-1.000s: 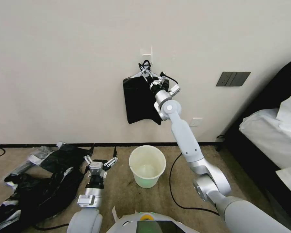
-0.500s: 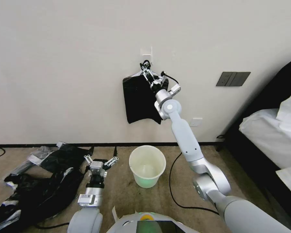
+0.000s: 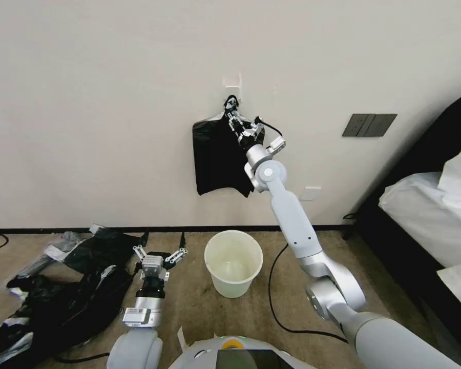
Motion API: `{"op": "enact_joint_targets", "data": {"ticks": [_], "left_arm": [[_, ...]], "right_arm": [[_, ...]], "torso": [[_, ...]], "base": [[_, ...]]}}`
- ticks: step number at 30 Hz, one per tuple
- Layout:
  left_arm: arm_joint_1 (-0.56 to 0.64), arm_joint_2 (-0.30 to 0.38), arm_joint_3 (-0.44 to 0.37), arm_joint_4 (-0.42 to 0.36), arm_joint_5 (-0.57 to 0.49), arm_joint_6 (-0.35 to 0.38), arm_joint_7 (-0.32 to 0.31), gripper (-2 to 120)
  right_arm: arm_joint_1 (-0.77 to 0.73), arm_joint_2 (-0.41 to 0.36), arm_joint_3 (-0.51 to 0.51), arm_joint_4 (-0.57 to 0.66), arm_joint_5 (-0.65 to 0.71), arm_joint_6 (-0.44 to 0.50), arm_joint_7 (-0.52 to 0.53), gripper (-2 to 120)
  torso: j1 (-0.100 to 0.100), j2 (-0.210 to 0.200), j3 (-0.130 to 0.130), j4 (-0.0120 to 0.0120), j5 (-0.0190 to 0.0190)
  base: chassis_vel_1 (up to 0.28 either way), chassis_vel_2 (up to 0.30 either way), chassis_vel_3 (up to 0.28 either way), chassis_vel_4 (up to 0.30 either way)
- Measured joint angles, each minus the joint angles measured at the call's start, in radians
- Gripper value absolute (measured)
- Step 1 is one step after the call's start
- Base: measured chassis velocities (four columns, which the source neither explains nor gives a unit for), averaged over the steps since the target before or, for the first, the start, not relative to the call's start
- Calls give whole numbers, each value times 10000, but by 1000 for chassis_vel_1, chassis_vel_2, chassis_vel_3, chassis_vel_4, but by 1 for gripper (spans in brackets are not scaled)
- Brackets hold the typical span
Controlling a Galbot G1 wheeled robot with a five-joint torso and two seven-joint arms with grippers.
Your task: Place a trash bag onto the trash bin.
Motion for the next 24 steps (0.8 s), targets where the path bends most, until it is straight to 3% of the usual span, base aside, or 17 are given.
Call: {"op": "enact_joint_targets", "data": {"ticks": [3, 18, 24], "left_arm": [[10, 2, -3, 0, 0, -19, -2, 100], [8, -17, 26, -1, 0, -83, -4, 100], [2, -15, 20, 9, 1, -105, -3, 100]], "right_arm": [[-7, -1, 4, 16, -12, 5, -14, 0], [-138, -113, -4, 199, -320, 125, -44, 0], [-66, -101, -12, 186, -304, 119, -49, 25]], "torso": [[0, 0, 0, 1, 0], [0, 0, -1, 0, 0], [0, 0, -1, 0, 0]], "base": [[0, 0, 0, 0], [0, 0, 0, 0], [0, 0, 0, 0]]}}
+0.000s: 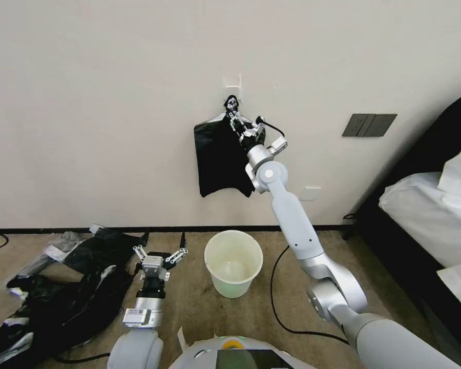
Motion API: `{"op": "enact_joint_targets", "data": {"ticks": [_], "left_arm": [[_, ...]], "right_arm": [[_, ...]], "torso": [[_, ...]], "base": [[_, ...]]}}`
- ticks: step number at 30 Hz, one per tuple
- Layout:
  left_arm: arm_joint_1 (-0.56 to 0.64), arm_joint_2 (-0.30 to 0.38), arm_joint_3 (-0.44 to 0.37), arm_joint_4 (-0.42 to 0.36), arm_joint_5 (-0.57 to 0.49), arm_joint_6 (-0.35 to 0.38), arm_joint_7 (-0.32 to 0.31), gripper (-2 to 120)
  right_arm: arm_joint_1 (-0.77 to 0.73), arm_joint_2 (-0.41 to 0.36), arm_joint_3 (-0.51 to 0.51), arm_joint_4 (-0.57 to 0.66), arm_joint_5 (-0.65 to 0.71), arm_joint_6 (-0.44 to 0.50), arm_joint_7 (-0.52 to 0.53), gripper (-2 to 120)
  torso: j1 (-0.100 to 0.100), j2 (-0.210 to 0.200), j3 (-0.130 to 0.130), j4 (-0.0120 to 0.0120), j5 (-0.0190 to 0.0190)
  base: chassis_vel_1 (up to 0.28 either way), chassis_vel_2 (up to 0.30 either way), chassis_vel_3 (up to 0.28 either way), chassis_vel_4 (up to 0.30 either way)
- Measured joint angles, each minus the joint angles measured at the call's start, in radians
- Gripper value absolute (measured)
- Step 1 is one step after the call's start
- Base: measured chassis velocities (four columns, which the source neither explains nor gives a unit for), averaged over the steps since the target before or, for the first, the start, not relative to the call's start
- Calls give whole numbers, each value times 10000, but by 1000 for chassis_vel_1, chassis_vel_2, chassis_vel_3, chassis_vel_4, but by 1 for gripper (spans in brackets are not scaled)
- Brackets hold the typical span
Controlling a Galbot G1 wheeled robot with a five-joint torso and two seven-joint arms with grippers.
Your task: Place a trash bag onto the trash bin.
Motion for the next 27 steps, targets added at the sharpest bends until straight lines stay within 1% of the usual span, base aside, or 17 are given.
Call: {"op": "enact_joint_targets", "data": {"ticks": [3, 4, 5, 6, 7, 9, 10, 20, 27], "left_arm": [[1, -3, -9, 0, 0, -8, 1, 100], [6, -3, -17, 0, -1, -23, 1, 100], [5, -1, -23, 0, 0, -34, 0, 100], [5, -1, -23, 0, 0, -34, 0, 100], [-1, 0, -23, 1, 0, -36, 1, 100], [-6, -1, -18, 6, 0, -39, 0, 100], [-8, -2, -14, 7, 0, -39, 0, 100], [19, -11, 2, 9, 0, -71, 1, 100], [15, -22, 0, 9, 1, -113, 1, 100]], "right_arm": [[8, 4, -15, 0, 8, -7, -29, 25], [7, 7, -31, 0, 13, -10, -63, 19], [7, 10, -36, 0, 17, -10, -75, 15], [7, 10, -36, 0, 17, -10, -75, 15], [4, 10, -36, 1, 21, -10, -79, 9], [-19, 2, -36, 20, 29, -10, -82, 1], [-27, -2, -36, 31, 30, -10, -83, 0], [-112, -35, -10, 156, 28, -10, -83, 0], [-537, -142, 74, 729, -203, -11, -51, 0]], "torso": [[0, 0, 0, 0, 0], [0, 0, 0, 0, 0], [0, 0, 0, 0, 0], [0, 0, 0, 0, 0], [0, 0, 0, 0, 0], [0, 0, 0, 0, 0], [0, 0, 1, 0, 0], [0, 0, 1, 0, 0], [0, 0, 1, -1, 0]], "base": [[0, 0, 0, 0], [0, 0, 0, 0], [0, 0, 0, 0], [0, 0, 0, 0], [0, 0, 0, 0], [0, 0, 0, 0], [0, 0, 0, 0], [0, 0, 0, 0], [0, 0, 0, 0]]}}
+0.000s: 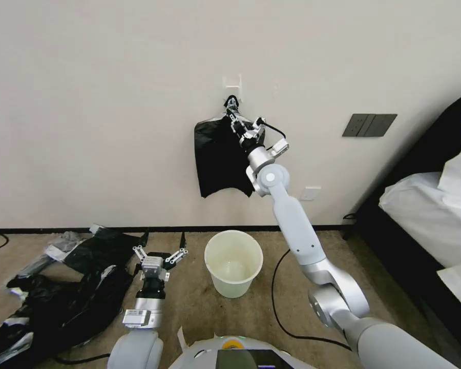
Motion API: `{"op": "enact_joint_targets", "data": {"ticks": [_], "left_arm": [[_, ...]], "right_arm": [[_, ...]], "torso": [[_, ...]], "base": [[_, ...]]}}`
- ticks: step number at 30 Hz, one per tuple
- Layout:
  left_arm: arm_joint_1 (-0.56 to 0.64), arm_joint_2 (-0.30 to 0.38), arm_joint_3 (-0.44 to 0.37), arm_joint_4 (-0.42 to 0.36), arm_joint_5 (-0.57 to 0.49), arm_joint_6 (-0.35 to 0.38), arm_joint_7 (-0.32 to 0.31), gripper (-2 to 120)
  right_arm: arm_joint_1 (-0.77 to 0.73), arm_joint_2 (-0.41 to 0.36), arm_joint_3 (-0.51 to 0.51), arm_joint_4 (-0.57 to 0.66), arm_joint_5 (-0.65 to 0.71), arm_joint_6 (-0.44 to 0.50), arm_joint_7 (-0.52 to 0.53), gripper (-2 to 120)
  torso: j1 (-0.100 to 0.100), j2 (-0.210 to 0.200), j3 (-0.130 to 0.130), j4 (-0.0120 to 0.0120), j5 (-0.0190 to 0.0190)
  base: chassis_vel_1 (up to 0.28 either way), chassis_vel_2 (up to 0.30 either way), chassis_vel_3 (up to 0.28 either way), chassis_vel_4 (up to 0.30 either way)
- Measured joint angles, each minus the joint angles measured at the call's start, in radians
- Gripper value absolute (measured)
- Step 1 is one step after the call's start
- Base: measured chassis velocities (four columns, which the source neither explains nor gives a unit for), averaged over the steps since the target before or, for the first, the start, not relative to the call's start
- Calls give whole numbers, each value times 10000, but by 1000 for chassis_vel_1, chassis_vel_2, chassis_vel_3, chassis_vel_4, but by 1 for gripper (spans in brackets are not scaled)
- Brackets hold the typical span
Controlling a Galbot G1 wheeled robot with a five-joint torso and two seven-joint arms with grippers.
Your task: Place a trash bag onto the trash bin.
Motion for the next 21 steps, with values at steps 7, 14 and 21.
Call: {"op": "enact_joint_targets", "data": {"ticks": [7, 14, 21], "left_arm": [[-18, 18, 16, 5, 0, -1, -1, 100], [-43, 37, 51, 18, 0, 5, -1, 100], [-71, 62, 94, 18, -1, 67, -4, 100]], "right_arm": [[-293, -113, -3, 320, -58, -2, 28, 0], [-978, -319, -184, 1048, -315, 7, 65, 0], [-1806, -547, -420, 1772, -916, 88, 149, 0]], "torso": [[0, 0, 1, 1, 0], [0, 0, 0, 3, 0], [0, 0, 1, 1, 0]], "base": [[0, 0, 0, 0], [0, 0, 0, 0], [0, 0, 0, 0]]}}
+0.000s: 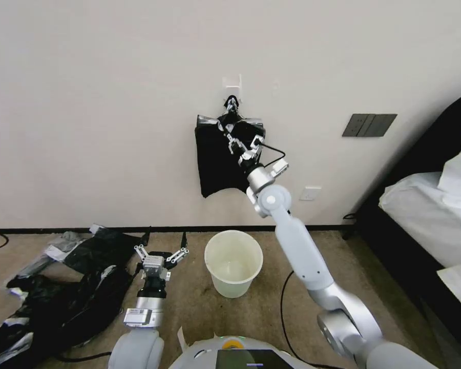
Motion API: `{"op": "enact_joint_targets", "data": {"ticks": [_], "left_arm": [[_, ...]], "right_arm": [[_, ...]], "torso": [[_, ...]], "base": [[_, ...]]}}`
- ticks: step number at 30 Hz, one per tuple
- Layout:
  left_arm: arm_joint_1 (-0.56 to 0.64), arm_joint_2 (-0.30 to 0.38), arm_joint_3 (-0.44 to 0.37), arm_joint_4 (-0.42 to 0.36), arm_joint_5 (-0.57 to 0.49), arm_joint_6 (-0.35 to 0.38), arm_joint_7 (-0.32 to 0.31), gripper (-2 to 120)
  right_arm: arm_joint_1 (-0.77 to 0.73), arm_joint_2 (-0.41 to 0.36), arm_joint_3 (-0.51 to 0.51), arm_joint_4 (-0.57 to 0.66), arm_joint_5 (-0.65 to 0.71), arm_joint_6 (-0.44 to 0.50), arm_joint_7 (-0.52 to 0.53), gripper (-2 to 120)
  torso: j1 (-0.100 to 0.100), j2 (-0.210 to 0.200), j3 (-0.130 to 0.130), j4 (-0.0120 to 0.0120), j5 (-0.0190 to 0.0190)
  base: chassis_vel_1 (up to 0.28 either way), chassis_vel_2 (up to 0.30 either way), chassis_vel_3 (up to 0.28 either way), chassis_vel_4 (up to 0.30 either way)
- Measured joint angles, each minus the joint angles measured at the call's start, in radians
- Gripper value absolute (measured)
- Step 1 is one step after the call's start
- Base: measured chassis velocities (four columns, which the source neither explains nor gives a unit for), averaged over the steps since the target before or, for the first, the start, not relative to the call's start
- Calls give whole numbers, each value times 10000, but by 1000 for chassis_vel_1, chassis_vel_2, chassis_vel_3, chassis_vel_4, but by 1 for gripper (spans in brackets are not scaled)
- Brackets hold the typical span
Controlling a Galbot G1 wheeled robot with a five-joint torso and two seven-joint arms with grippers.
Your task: Place a trash bag onto the trash bin.
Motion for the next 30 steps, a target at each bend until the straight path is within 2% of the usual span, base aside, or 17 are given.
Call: {"op": "enact_joint_targets", "data": {"ticks": [30], "left_arm": [[-85, 17, 131, 73, -58, 18, -29, 100]], "right_arm": [[-3941, -1308, -246, 2567, -3261, 366, -349, 0]], "torso": [[0, 1, -1, 0, -1]], "base": [[0, 0, 0, 0]]}}
